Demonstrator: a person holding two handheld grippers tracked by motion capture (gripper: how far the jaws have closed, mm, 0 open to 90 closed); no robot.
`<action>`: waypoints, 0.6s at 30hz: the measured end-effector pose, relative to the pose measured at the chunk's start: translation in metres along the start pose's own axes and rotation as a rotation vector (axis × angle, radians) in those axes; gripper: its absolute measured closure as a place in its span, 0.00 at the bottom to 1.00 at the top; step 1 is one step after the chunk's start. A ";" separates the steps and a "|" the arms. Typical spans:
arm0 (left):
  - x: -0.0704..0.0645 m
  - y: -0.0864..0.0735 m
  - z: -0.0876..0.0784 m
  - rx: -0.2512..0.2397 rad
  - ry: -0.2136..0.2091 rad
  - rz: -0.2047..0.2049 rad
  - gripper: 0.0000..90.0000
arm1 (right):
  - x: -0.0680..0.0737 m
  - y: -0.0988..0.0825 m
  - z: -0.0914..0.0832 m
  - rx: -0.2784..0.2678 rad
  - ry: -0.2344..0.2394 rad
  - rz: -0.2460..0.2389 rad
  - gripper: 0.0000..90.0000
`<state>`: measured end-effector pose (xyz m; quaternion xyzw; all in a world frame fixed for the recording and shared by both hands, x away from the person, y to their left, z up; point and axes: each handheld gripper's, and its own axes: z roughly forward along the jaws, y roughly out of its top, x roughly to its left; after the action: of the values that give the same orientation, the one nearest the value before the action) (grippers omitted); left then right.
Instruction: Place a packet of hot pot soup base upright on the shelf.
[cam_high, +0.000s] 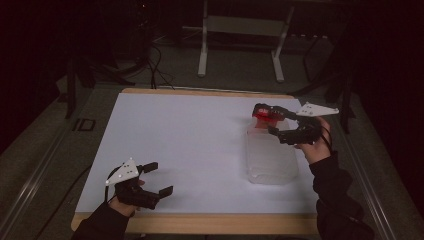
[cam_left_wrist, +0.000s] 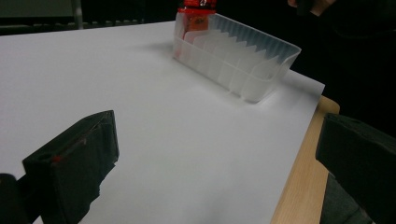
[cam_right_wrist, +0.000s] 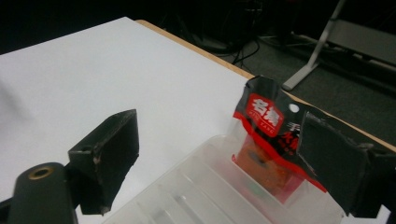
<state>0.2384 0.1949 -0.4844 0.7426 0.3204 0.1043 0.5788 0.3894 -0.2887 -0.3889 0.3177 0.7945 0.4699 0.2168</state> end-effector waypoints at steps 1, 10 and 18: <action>0.000 0.000 0.000 -0.001 -0.001 0.001 0.00 | 0.005 -0.001 -0.001 -0.014 -0.002 -0.009 0.15; 0.000 0.002 -0.003 -0.013 -0.004 0.002 0.00 | 0.036 -0.005 -0.010 -0.091 0.012 -0.001 0.15; -0.001 0.002 -0.005 -0.013 -0.010 0.001 0.00 | 0.060 -0.013 -0.020 -0.113 0.063 0.004 0.17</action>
<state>0.2364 0.1979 -0.4808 0.7393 0.3166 0.1029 0.5854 0.3306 -0.2629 -0.3944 0.2918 0.7724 0.5242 0.2083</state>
